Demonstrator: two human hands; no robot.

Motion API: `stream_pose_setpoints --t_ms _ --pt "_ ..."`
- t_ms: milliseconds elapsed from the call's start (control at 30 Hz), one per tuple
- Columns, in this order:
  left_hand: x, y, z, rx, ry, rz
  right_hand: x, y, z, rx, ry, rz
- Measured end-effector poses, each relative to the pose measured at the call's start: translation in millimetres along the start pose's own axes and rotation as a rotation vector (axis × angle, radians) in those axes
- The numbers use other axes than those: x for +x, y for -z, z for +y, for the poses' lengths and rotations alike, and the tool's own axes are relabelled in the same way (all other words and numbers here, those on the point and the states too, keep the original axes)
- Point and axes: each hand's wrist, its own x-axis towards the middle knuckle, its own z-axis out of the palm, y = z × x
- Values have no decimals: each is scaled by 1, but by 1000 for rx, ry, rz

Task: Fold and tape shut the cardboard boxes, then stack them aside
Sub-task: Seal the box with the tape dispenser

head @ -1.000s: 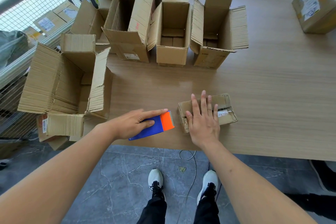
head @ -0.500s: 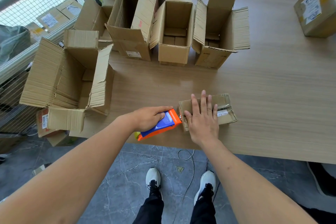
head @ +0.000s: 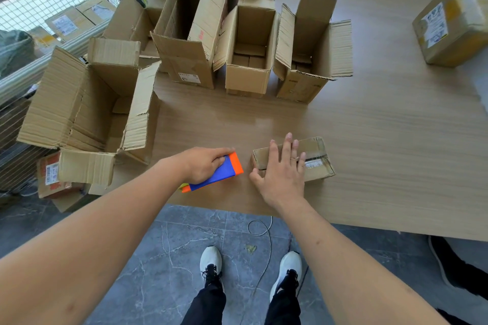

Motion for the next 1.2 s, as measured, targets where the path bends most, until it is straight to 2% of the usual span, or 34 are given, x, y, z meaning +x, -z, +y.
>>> stream_pose_setpoints --t_ms 133,200,267,467,800,833,900,967,1033,1100,1200 --pt "-9 4 -3 -22 -45 162 -10 -5 -19 -6 -144 5" --pt "-16 7 -3 -65 -69 230 -13 -7 -20 -17 -144 -15" --pt "-24 10 -3 -115 -105 270 -13 -5 -17 -16 -75 -35" --pt "-42 20 1 -171 -227 267 -20 11 5 12 315 -127" --pt "-48 20 18 -192 -291 229 -2 16 43 -1 567 -277" --pt "-49 20 22 -201 -293 222 3 18 46 81 580 -300" --pt "-50 19 30 -211 -292 212 9 24 50 423 536 -330" --pt "-53 21 40 -208 -280 203 10 39 51 807 385 -276" --pt "-56 26 52 -198 -274 198 12 64 51 1069 234 -252" --pt "-58 31 63 -196 -274 196 13 91 52 1229 165 -355" --pt "-65 37 83 -203 -272 180 16 116 61 1239 199 -397"
